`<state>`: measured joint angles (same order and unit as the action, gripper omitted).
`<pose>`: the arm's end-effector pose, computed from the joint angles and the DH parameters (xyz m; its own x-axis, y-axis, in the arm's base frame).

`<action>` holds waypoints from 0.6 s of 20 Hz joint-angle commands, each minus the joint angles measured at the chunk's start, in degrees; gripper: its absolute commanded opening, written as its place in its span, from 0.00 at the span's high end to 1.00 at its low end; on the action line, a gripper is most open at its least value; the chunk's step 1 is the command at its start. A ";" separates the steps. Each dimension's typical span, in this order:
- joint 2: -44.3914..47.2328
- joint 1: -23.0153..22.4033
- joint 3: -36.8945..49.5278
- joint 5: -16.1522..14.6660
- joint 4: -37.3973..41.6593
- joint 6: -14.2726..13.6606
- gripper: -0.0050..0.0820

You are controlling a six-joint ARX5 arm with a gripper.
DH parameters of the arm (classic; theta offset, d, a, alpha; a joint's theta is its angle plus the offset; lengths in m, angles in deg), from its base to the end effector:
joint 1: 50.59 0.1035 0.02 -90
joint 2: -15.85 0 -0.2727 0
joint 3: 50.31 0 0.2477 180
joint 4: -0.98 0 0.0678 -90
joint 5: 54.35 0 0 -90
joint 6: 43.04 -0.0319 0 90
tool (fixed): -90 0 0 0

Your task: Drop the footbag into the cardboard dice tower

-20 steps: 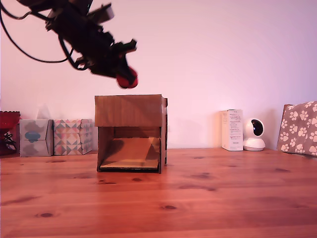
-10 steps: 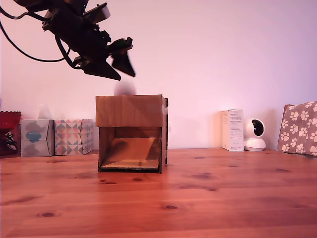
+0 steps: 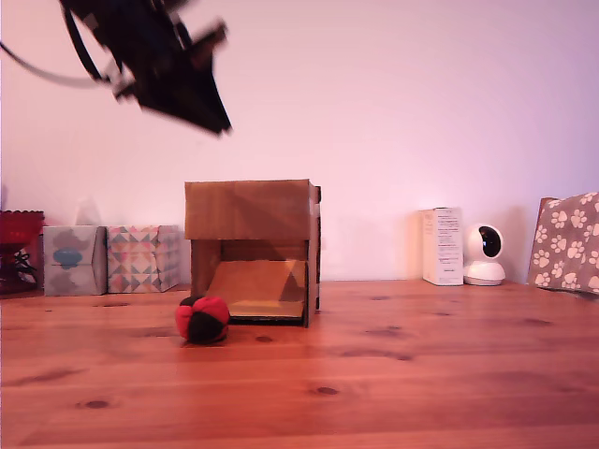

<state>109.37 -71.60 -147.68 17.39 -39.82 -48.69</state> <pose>0.3346 -0.1392 0.3334 0.5961 -0.5646 -0.5708 0.6267 0.7716 -0.1088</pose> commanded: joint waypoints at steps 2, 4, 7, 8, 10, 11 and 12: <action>-2.86 -0.79 5.77 -0.66 4.42 -0.81 0.97; -6.91 -1.14 13.40 -0.76 12.20 -0.37 0.97; -12.81 -2.58 24.65 -0.76 22.93 0.98 0.97; -14.49 -2.97 28.17 -0.70 26.47 1.46 0.97; -17.29 -3.17 34.97 -0.50 33.29 2.75 0.97; -18.56 -3.17 38.36 -0.48 36.13 3.23 0.97; -19.63 -3.17 41.55 -0.39 39.01 4.44 0.97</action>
<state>90.33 -74.97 -107.99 16.84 -2.99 -45.37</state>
